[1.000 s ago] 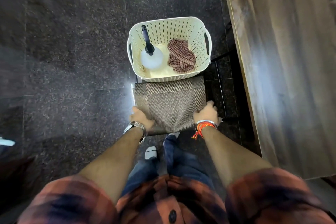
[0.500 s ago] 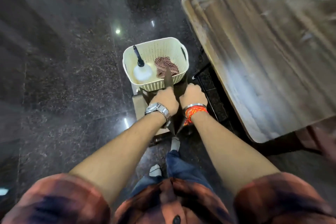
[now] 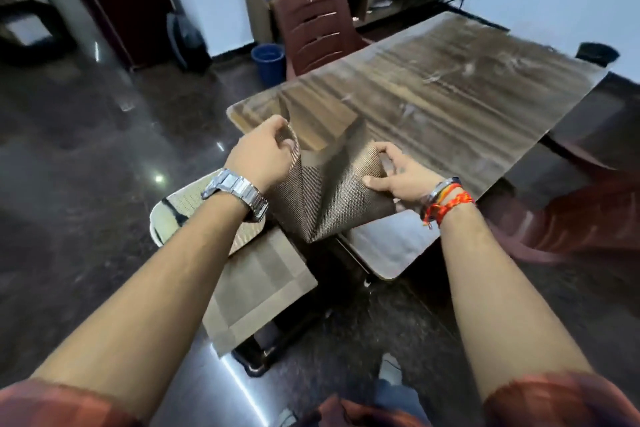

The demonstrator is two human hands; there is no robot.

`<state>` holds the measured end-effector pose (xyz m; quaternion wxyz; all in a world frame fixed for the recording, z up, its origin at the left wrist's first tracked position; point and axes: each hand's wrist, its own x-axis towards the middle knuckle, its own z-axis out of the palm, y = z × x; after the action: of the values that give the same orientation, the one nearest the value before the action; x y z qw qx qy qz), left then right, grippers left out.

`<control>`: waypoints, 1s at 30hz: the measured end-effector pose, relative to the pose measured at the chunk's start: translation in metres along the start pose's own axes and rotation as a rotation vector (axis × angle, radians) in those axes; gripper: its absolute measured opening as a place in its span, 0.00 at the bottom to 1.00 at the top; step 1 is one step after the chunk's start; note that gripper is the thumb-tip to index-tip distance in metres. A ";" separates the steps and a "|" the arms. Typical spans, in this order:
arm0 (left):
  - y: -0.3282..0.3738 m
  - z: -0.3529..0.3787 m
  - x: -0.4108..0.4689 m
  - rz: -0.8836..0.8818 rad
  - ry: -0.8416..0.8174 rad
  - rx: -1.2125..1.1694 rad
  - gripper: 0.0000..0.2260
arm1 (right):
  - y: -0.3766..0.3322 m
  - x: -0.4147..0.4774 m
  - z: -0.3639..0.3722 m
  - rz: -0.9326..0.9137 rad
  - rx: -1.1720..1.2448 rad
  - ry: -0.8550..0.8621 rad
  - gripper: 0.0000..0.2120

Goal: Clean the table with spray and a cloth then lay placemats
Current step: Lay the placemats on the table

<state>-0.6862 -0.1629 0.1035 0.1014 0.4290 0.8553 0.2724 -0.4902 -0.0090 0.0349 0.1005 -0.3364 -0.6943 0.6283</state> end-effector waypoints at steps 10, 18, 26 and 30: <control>0.105 0.073 0.086 0.038 0.097 -0.155 0.07 | 0.047 0.004 -0.135 -0.383 0.095 0.388 0.20; 0.163 0.121 0.134 -0.013 0.327 -0.306 0.09 | 0.073 0.016 -0.239 -0.204 0.245 0.434 0.23; 0.202 0.205 0.217 0.005 0.398 -0.018 0.18 | 0.110 0.067 -0.271 -0.125 0.149 0.803 0.23; 0.192 0.297 0.232 -0.057 -0.019 0.277 0.34 | 0.155 0.092 -0.275 0.294 -0.182 0.900 0.31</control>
<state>-0.5770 0.2258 -0.0236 0.0571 0.4172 0.8954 0.1446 -0.3526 0.2643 -0.0844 0.2711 -0.6769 -0.5790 0.3648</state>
